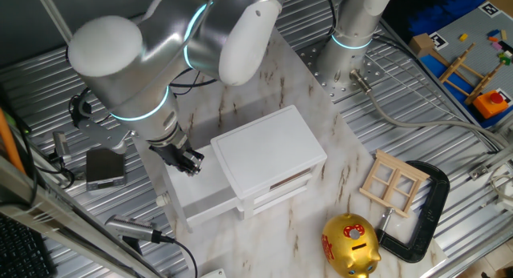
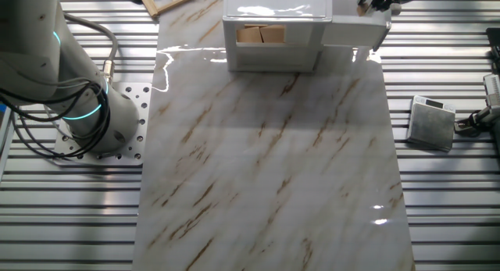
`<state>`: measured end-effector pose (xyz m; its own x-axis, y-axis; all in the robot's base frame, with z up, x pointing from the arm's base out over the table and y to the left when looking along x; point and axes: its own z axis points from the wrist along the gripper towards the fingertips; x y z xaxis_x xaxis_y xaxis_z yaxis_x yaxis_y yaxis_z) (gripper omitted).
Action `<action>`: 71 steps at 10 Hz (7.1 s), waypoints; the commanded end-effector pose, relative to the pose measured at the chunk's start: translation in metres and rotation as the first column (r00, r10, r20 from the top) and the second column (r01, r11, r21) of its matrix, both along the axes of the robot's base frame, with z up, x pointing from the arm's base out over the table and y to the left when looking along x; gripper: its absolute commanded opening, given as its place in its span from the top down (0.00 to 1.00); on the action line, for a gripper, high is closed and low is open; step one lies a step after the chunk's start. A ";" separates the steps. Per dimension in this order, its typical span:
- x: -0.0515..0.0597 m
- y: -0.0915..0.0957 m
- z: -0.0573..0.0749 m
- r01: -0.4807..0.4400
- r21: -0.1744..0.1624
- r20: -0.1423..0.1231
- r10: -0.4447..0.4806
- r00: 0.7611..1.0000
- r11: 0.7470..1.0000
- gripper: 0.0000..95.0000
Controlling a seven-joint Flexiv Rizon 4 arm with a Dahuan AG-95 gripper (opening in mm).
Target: Put things in the drawer
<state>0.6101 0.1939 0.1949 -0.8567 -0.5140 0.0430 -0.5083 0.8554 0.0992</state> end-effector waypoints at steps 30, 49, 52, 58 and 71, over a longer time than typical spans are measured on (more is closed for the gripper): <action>-0.017 0.015 -0.027 0.076 0.070 0.027 -0.078 0.997 0.995 0.80; -0.027 0.004 0.013 -0.011 0.056 0.009 0.010 1.000 0.998 1.00; -0.029 -0.021 0.033 -0.062 0.063 -0.010 0.063 0.998 0.996 1.00; -0.046 -0.071 0.064 -0.155 0.038 -0.047 0.156 0.987 0.987 1.00; -0.046 -0.071 0.064 -0.151 0.004 -0.046 0.151 0.987 0.989 1.00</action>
<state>0.5655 0.1232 0.2592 -0.7668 -0.6367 0.0813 -0.6259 0.7698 0.1254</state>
